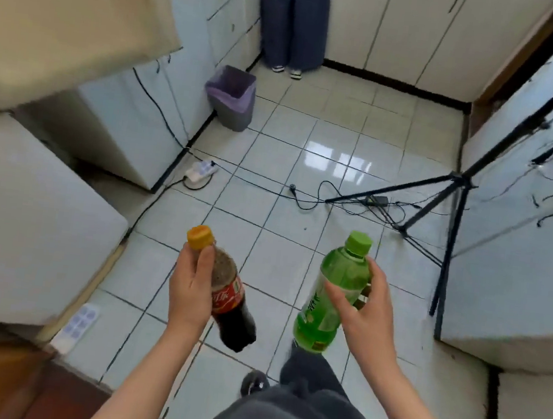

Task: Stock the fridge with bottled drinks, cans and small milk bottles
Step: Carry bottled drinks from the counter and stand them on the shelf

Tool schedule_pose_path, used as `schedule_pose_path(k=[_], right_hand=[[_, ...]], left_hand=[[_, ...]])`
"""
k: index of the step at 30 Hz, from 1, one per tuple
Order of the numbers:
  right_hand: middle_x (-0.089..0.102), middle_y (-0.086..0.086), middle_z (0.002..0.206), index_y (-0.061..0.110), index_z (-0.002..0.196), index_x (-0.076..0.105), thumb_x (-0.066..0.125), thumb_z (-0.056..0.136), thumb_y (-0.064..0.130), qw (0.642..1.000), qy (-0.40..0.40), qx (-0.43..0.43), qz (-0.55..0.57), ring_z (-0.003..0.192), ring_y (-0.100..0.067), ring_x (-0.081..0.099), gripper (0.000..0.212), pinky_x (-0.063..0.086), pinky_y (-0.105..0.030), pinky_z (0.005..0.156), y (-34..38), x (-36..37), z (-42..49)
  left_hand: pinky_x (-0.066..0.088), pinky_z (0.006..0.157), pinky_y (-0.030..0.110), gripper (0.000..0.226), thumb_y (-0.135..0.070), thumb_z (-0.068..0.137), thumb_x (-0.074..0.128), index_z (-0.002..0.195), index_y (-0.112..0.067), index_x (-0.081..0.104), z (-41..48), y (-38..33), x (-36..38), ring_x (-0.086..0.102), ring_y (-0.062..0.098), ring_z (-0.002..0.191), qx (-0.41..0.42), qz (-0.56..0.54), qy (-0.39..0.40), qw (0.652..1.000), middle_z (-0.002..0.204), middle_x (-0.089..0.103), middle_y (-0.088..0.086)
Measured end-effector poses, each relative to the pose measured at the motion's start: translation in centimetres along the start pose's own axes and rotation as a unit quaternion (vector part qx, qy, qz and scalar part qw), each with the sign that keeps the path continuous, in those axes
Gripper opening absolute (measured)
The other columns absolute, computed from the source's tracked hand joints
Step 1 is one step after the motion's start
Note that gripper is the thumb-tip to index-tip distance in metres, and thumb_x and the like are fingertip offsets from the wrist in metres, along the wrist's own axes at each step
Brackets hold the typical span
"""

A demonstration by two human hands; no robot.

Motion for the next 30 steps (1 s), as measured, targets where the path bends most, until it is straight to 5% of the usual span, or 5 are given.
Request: schedule_pose_path(k=[7, 11, 19, 23, 30], right_hand=[[0.051, 0.007, 0.125, 0.034, 0.132, 0.040, 0.062, 0.064, 0.063, 0.980, 0.179, -0.076, -0.033, 0.110, -0.010, 0.054, 0.077, 0.055, -0.036, 0.086, 6.4, 16.0, 7.3], [0.051, 0.013, 0.120, 0.050, 0.121, 0.038, 0.064, 0.066, 0.059, 0.953, 0.274, -0.125, -0.025, 0.109, -0.008, 0.054, 0.062, 0.054, -0.034, 0.086, 11.1, 26.6, 11.0], [0.054, 0.010, 0.120, 0.044, 0.125, 0.041, 0.065, 0.065, 0.058, 0.886, 0.431, -0.171, 0.011, 0.108, -0.006, 0.056, 0.067, 0.055, -0.034, 0.085, 21.6, 44.3, 14.9], [0.055, 0.001, 0.122, 0.025, 0.132, 0.041, 0.068, 0.073, 0.046, 0.852, 0.481, -0.208, -0.003, 0.110, -0.011, 0.056, 0.069, 0.054, -0.035, 0.087, 25.5, 50.8, 14.6], [0.050, 0.019, 0.118, 0.042, 0.128, 0.037, 0.066, 0.069, 0.048, 0.816, 0.521, -0.250, 0.001, 0.108, 0.005, 0.052, 0.065, 0.048, -0.012, 0.080, 30.8, 60.1, 12.5]], left_hand=[[0.037, 0.083, 0.010, 0.026, -0.046, 0.088, 0.041, 0.107, -0.037, 0.056, 4.5, 3.1, -12.2, 0.052, -0.019, 0.096, -0.061, -0.034, -0.190, 0.979, 0.103, 0.060, -0.026], [0.036, 0.092, 0.020, 0.040, -0.039, 0.092, 0.041, 0.122, -0.017, 0.057, 8.6, 3.3, -18.9, 0.051, -0.018, 0.097, -0.063, -0.022, -0.275, 0.959, 0.111, 0.060, -0.013], [0.042, 0.082, 0.020, 0.022, -0.055, 0.090, 0.042, 0.102, -0.042, 0.055, 15.8, -0.4, -30.4, 0.055, -0.015, 0.094, -0.055, -0.020, -0.420, 0.906, 0.094, 0.062, -0.027], [0.045, 0.088, 0.025, 0.036, -0.054, 0.087, 0.040, 0.107, -0.029, 0.056, 17.0, -1.4, -34.3, 0.058, -0.001, 0.099, -0.042, -0.020, -0.470, 0.881, 0.096, 0.062, -0.018], [0.045, 0.080, 0.010, 0.063, -0.069, 0.076, 0.044, 0.108, -0.018, 0.060, 20.7, -2.9, -41.5, 0.060, -0.004, 0.096, -0.010, 0.015, -0.427, 0.904, 0.099, 0.065, -0.014]])
Point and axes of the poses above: each hand's wrist, its own z-axis towards the middle knuckle, its own x-axis out of the palm, y = z × x, the point moved 6 cm from there along z, towards the middle knuckle
